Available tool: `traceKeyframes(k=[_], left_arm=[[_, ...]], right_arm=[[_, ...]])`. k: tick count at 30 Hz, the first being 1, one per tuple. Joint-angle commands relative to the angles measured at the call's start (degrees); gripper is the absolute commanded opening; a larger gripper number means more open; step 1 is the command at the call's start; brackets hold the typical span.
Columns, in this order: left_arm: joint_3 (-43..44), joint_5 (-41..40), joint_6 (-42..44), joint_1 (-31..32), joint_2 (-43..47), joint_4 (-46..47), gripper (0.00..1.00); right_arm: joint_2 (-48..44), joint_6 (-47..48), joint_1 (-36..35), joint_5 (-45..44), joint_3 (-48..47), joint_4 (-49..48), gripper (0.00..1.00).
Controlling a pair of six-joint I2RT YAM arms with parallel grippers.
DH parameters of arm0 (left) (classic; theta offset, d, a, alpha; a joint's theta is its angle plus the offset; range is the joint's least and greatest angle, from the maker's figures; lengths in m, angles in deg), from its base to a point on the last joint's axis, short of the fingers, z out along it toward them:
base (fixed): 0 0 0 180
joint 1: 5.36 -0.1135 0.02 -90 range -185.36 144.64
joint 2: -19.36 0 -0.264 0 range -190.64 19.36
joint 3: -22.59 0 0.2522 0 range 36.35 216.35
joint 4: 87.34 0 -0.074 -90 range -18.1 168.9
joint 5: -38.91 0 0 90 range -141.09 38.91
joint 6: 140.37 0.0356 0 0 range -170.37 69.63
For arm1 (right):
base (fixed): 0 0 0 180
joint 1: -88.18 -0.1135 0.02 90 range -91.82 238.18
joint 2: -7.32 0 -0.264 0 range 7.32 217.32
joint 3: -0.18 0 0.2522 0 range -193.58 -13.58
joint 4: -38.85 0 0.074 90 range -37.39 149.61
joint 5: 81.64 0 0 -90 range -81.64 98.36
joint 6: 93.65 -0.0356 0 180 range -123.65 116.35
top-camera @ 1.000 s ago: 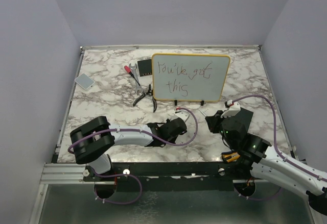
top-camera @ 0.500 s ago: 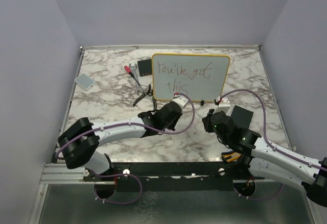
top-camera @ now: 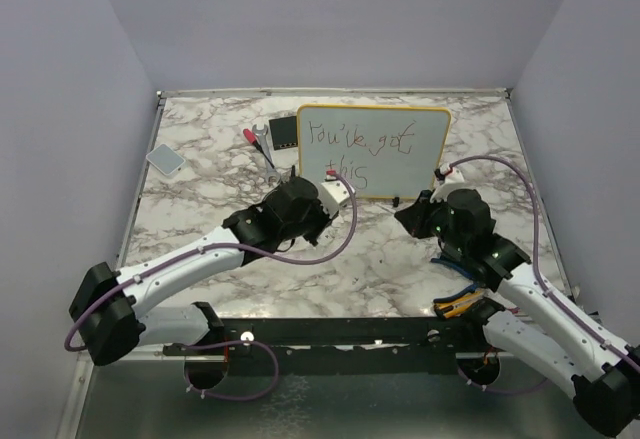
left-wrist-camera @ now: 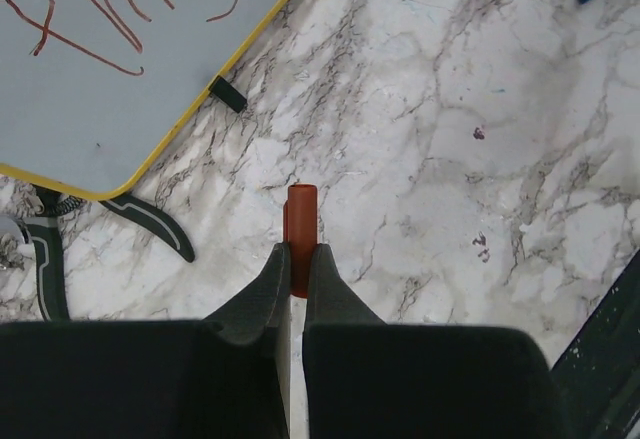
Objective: Write a sentence on the whiteboard
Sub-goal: Close the pen cap.
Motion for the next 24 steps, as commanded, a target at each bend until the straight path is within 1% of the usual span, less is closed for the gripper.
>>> traceKeyframes(k=[1, 3, 6, 12, 17, 20, 24], left_arm=[[-3.1, 8.2, 7.1, 0.2, 7.6, -2.5, 0.00], [-4.4, 7.4, 7.0, 0.4, 9.1, -2.5, 0.00], [-5.6, 5.5, 7.0, 1.4, 9.7, -2.5, 0.00], [-5.8, 7.2, 7.5, 5.1, 9.5, -3.3, 0.00], [-6.7, 10.1, 7.6, 6.4, 10.2, -3.1, 0.00], [-6.8, 10.8, 7.8, 6.7, 9.7, -3.3, 0.00], [-6.6, 10.3, 8.5, 6.8, 9.8, -4.2, 0.00]], right_arm=[[4.0, 2.1, 5.4, 22.7, -2.5, -4.6, 0.01], [5.5, 2.3, 7.3, 27.0, -3.2, -5.2, 0.01], [6.8, 3.1, 9.0, 30.1, -4.5, -4.6, 0.01], [7.3, 3.9, 9.8, 37.3, -7.6, -1.1, 0.01], [7.9, 4.5, 9.8, 43.1, -8.3, 2.6, 0.00], [8.9, 5.4, 9.9, 43.8, -9.4, 6.3, 0.01], [8.2, 5.6, 9.8, 44.8, -10.1, 8.2, 0.01]])
